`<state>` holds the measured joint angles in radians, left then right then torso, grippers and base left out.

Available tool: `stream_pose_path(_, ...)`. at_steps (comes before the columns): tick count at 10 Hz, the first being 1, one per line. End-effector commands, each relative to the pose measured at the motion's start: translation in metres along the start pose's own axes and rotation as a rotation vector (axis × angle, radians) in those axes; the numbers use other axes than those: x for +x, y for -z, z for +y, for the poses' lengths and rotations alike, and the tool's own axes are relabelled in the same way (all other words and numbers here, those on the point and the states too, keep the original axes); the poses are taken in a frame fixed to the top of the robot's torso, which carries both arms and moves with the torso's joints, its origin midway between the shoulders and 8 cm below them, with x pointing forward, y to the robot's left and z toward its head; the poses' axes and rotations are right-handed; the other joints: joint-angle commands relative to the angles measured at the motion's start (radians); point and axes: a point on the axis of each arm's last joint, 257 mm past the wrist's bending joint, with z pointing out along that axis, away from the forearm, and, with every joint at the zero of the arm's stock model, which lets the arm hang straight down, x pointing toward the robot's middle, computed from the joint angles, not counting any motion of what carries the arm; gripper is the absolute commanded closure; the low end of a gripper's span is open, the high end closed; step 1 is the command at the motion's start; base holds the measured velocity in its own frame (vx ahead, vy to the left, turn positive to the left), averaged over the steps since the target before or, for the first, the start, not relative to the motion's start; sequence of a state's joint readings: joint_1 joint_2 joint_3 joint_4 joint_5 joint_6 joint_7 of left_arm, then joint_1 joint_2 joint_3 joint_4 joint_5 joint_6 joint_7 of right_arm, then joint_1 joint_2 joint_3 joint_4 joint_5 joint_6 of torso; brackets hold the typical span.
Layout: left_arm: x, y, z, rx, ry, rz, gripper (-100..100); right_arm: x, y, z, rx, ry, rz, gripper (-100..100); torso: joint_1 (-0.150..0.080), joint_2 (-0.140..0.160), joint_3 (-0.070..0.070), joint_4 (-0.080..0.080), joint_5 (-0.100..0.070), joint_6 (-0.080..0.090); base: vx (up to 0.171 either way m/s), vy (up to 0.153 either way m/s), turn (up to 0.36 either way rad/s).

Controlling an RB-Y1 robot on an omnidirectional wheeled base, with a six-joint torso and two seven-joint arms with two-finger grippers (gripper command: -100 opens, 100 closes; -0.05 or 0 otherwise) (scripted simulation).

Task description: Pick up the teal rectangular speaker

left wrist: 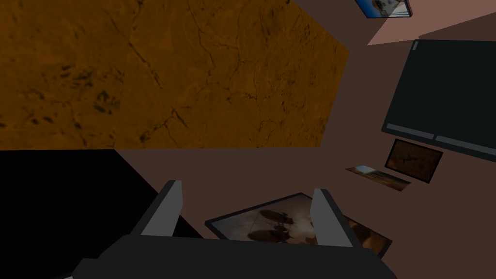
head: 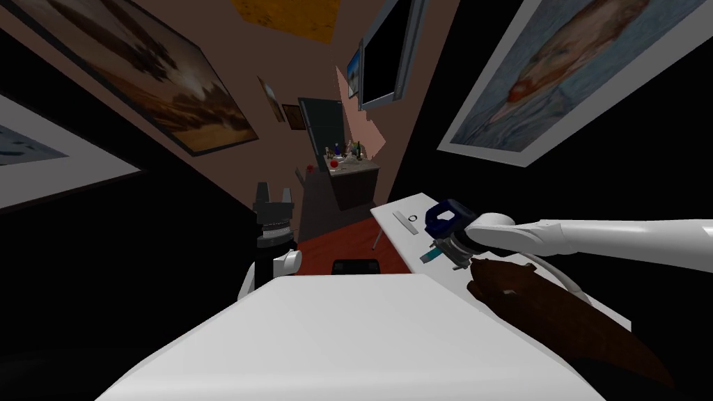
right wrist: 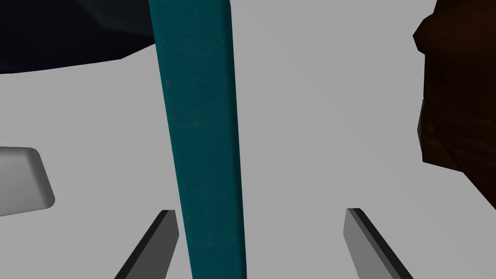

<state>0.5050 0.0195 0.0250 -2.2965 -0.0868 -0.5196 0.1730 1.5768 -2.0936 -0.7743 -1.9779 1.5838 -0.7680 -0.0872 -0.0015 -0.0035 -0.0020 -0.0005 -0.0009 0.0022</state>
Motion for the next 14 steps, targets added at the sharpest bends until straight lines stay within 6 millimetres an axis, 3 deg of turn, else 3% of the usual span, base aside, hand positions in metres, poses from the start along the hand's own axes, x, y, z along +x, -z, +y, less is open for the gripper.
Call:
stream_pose_path(1, 0.000, 0.000, 0.000, 0.000, 0.000, 0.000, 0, -0.016, -0.004, 0.004, -0.015, 0.025, -0.008, -100, 0.000, 0.000, 0.000, 0.000, 0.000, 0.000, 0.086, -0.052, -0.154)
stream_pose_path(4, 0.000, 0.000, 0.000, 0.000, 0.000, 0.000, 0, -0.017, -0.004, 0.002, -0.009, 0.028, 0.014, -100, 0.000, 0.000, 0.000, 0.000, 0.000, 0.000, 0.041, -0.025, -0.035)
stream_pose_path(5, 0.000, 0.000, 0.000, 0.000, 0.000, 0.000, 0, -0.033, -0.007, 0.006, -0.020, 0.055, 0.004, -100, 0.001, 0.002, 0.001, 0.000, 0.000, 0.000, 0.057, -0.026, -0.215)
stream_pose_path(7, 0.000, 0.000, 0.000, 0.000, 0.000, 0.000, 0, -0.035, -0.007, 0.004, -0.011, 0.058, 0.020, -100, -0.001, -0.001, -0.001, 0.000, 0.000, 0.000, 0.066, -0.035, -0.034)
stream_pose_path(8, 0.000, 0.000, 0.000, 0.000, 0.000, 0.000, 0, -0.050, -0.009, 0.008, -0.019, 0.082, 0.009, -100, 0.000, 0.000, 0.000, 0.000, 0.000, 0.000, 0.071, -0.050, -0.144)
stream_pose_path(10, 0.000, 0.000, 0.000, 0.000, 0.000, 0.000, 0, -0.052, -0.008, 0.005, -0.006, 0.087, 0.025, -100, -0.002, -0.001, -0.001, 0.000, 0.000, 0.000, 0.058, -0.034, -0.072)
stream_pose_path(11, 0.000, 0.000, 0.000, 0.000, 0.000, 0.000, 0, -0.068, -0.009, 0.008, -0.010, 0.109, 0.013, -100, 0.000, 0.000, 0.000, 0.000, 0.000, 0.000, 0.079, -0.063, -0.196)
stream_pose_path(13, 0.000, 0.000, 0.000, 0.000, 0.000, 0.000, 0, -0.070, -0.008, 0.005, 0.007, 0.114, 0.028, -100, -0.002, -0.002, -0.001, 0.000, 0.000, 0.000, 0.067, -0.025, -0.038)
stream_pose_path(14, 0.000, 0.000, 0.000, 0.000, 0.000, 0.000, 0, -0.088, -0.008, 0.008, 0.006, 0.136, 0.013, -100, 0.000, 0.000, 0.000, 0.000, 0.000, 0.000, 0.074, -0.029, -0.169)
